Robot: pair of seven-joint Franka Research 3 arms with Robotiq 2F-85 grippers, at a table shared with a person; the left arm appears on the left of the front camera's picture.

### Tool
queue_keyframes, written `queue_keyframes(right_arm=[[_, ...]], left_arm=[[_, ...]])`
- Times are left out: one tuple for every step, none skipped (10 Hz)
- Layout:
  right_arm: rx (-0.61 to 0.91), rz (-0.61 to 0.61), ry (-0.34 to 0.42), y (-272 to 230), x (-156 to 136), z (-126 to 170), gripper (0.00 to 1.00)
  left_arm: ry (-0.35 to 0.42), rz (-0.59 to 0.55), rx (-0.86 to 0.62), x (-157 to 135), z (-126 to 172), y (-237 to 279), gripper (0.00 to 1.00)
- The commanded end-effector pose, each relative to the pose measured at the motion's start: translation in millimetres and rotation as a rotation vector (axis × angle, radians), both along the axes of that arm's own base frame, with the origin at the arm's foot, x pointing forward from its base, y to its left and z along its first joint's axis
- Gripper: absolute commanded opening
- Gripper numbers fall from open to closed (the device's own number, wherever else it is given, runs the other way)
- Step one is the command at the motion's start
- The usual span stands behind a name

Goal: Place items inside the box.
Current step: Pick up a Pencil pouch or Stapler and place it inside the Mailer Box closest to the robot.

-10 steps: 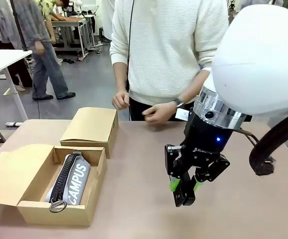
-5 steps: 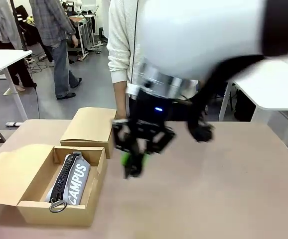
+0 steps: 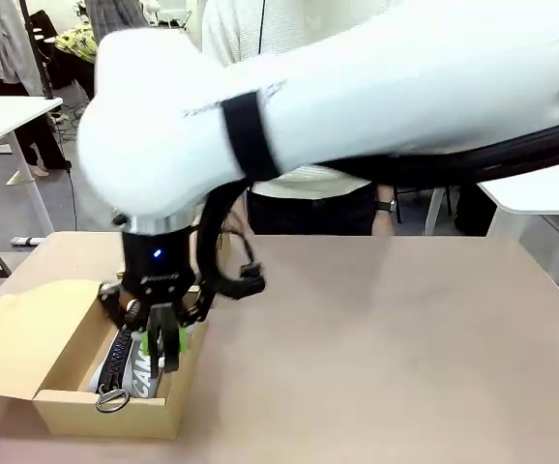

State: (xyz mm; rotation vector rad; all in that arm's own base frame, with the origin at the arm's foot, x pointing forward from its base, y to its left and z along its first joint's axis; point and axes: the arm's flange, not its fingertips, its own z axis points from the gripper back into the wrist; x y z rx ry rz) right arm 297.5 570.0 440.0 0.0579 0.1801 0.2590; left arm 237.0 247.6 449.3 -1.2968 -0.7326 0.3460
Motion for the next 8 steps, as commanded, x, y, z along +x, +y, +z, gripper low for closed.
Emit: queue_keyframes(right_arm=[[-0.027, -0.007, 0.015, 37, 12, 13, 0.42], [-0.049, -0.046, -0.002, 44, 16, 4, 0.42], [-0.059, -0.065, -0.005, 46, 21, -1, 0.42], [-0.077, -0.082, -0.011, 45, 25, -6, 0.42], [-0.09, -0.101, -0.016, 44, 28, -10, 0.42], [-0.09, -0.107, -0.02, 43, 29, -12, 0.42], [-0.083, -0.111, -0.013, 43, 32, -15, 0.42], [-0.082, -0.116, -0.012, 44, 35, -16, 0.42]], left_arm=[[-0.026, 0.002, -0.009, 0, 0, -1, 1.0], [-0.026, 0.002, -0.009, 0, 0, -1, 1.0], [-0.026, 0.002, -0.009, 0, 0, -1, 1.0], [-0.026, 0.002, -0.009, 0, 0, -1, 1.0], [-0.026, 0.002, -0.009, 0, 0, -1, 1.0], [-0.026, 0.002, -0.009, 0, 0, -1, 1.0], [-0.026, 0.002, -0.009, 0, 0, -1, 1.0], [-0.026, 0.002, -0.009, 0, 0, -1, 1.0]])
